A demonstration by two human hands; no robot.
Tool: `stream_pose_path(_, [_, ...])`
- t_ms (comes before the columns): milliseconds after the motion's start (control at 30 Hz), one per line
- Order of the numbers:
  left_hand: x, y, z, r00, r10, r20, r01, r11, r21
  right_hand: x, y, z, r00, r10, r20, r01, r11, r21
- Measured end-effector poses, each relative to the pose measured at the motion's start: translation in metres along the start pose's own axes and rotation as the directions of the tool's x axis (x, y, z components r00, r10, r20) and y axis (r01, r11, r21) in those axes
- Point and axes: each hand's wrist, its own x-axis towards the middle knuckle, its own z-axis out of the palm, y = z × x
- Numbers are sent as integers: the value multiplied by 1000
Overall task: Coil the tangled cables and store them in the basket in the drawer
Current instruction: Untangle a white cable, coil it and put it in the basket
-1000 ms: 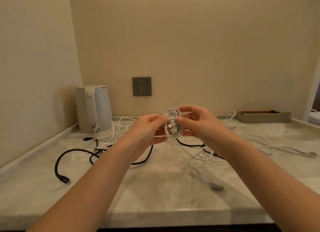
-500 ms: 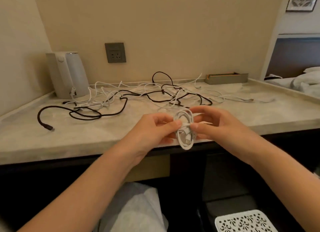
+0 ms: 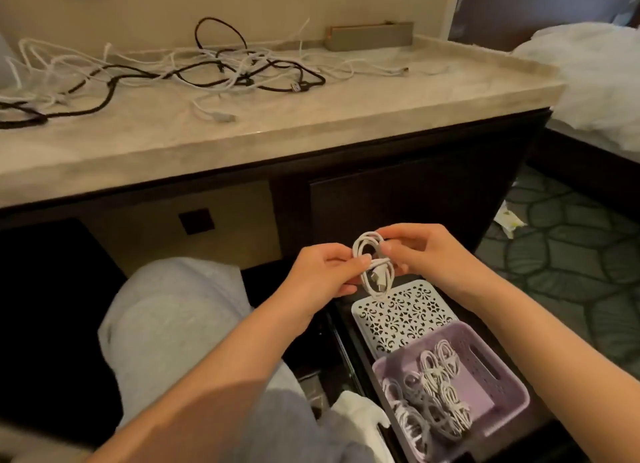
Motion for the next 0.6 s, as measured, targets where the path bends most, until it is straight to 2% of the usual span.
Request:
stream_pose_path(200, [20,-58,44,990,-137,35,136,991,4,-5,72,-15,994,112,-21,-114,978,-175])
stream_pose_path(333, [30,-98,70,981,-192,24,187,975,121,-7,120,-20,989,145,28,-115,878,-465])
stream_pose_path(433, [38,-123,86,982,-189,31,174,947,270,-7,145,-20,974,203,97,-101,781,-616])
stream_pose_path(500, [40,-137,93,972,-221,82,178,918,356,-6,161,-25,964,242,110,-98,709,-699])
stream_pose_path(533, [41,-144,95,966,-237,104,170,884,436,-7,171,-28,957,267,115,-96,664,-741])
stream_pose_path(600, [41,-157,96,959,-252,129,110,752,650,-10,189,-34,937,331,112,-102,565,-819])
